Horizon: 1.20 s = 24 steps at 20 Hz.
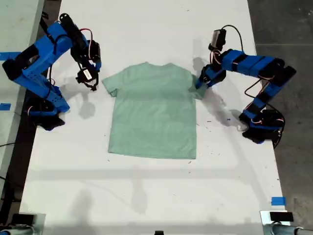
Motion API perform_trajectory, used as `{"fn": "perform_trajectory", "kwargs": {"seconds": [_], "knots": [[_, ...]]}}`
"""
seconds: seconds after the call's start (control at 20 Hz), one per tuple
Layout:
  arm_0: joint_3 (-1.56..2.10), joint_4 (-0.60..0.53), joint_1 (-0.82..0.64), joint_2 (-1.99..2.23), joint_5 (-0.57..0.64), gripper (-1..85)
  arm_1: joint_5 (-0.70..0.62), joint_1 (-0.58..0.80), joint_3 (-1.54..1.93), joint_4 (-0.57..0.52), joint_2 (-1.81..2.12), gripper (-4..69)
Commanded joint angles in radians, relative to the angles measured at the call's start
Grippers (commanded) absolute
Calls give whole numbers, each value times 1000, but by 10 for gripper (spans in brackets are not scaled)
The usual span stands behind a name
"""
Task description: Fold tshirt
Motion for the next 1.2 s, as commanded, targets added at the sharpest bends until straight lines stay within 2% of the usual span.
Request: {"fn": "perform_trajectory", "kwargs": {"seconds": [0.0, 0.2, 0.5, 0.6, 0.7, 0.9, 1.1, 1.15], "knots": [[-18, -6, -5, 5, 0, 0, -18, 8, -51, 20, -20, -11], [-8, -8, 2, 5, -5, 0, 0, -2, -121, 101, -9, -12], [-3, -12, 6, 9, -8, 0, 91, -91, -535, 485, 34, -19], [-3, -17, 9, 9, -8, 0, 133, -149, -693, 560, -31, -19], [-3, -18, 12, 9, -9, 0, 195, -230, -839, 589, -121, -19], [-3, -18, 18, 9, -15, 0, 311, -385, -1129, 569, -313, -19], [-5, -25, 29, 9, -25, 0, 405, -449, -1137, 357, -430, -21], [-5, -25, 31, 9, -26, 0, 408, -457, -1135, 310, -476, 6]]}}
